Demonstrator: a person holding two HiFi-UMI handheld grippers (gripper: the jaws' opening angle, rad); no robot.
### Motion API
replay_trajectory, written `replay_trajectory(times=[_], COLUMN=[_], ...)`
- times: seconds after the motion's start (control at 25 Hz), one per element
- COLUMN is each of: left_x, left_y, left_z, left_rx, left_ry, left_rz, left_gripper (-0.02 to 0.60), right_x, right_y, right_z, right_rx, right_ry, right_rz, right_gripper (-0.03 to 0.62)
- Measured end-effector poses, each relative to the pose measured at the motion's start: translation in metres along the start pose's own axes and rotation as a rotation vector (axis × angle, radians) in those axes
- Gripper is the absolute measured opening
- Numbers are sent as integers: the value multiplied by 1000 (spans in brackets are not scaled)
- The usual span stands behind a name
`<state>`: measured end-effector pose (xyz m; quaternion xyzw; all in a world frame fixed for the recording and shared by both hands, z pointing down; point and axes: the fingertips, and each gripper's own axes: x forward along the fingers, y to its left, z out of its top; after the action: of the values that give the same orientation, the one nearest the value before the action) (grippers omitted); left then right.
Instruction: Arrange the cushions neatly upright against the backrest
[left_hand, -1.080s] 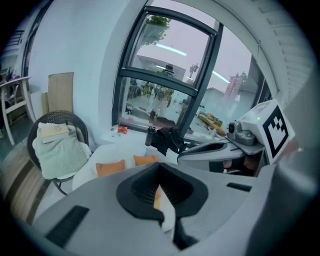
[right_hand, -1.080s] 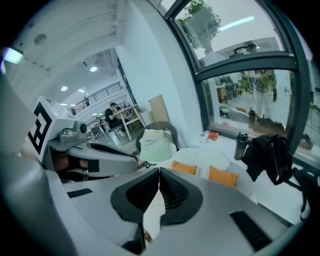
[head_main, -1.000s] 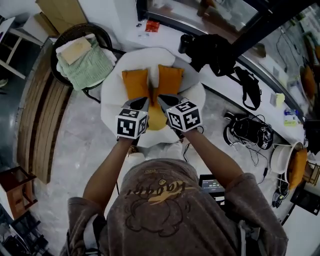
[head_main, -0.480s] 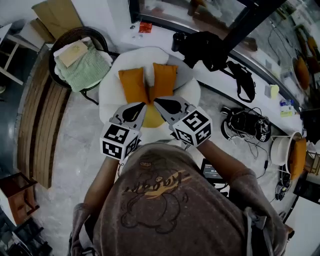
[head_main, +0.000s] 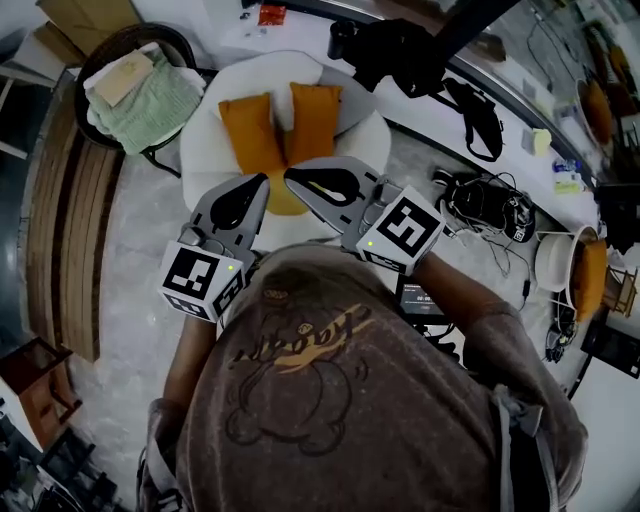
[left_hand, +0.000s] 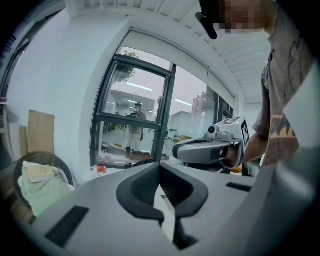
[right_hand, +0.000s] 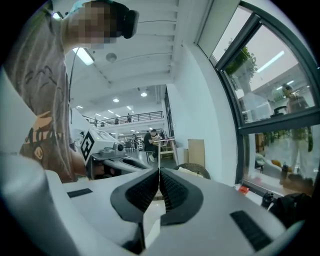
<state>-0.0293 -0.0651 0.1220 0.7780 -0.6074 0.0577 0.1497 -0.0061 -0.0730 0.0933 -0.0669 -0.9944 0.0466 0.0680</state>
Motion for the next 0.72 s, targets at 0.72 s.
replay_trajectory(times=[0.72], left_x=[0], left_y=[16], left_z=[-11], left_rx=[-19], left_ry=[25], left_rz=[0], left_gripper=[5], right_x=[15], right_y=[0], right_z=[-8], right_rx=[-40], right_ry=[29], right_rz=[57], right_gripper=[21])
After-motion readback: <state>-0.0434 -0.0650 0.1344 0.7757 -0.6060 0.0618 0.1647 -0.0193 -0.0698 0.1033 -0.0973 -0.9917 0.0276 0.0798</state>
